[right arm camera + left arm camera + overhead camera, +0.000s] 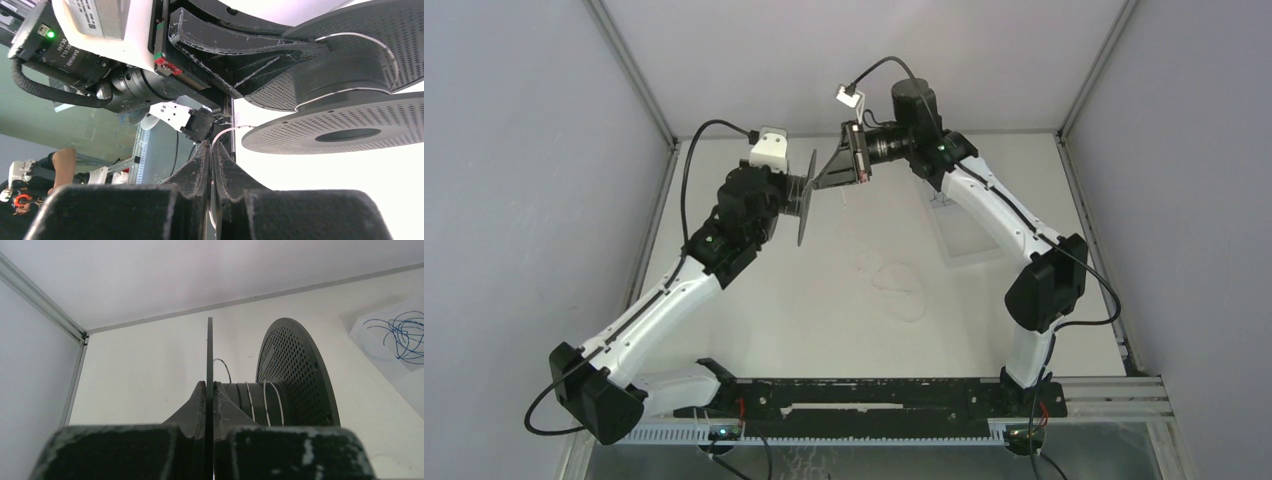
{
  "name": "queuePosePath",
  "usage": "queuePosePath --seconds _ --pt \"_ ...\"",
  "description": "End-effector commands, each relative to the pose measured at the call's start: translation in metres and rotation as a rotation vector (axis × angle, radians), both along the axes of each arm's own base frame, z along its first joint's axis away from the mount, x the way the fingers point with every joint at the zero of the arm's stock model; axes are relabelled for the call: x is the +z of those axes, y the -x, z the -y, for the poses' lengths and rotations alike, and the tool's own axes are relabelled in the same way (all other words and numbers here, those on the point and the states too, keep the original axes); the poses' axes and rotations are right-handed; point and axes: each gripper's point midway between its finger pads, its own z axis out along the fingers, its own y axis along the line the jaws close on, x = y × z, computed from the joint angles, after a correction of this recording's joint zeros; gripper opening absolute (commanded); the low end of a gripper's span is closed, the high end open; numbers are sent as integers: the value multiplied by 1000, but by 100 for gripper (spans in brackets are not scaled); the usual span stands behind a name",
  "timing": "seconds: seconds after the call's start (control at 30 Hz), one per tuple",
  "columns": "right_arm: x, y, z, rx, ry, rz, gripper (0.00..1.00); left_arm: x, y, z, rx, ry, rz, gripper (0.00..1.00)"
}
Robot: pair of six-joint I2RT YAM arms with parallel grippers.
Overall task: Wrap the cables
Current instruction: Wrap the cable around the cable reel.
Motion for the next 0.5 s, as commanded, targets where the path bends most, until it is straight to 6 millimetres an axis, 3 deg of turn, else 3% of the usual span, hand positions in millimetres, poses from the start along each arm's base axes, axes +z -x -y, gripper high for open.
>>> queuePosePath --seconds 0.0,0.47 --pt "40 -3 12 12 -88 71 11 18 8 -3 -22 20 56 0" --pt "37 -59 36 -153 -82 63 2 14 19 29 -221 37 15 0"
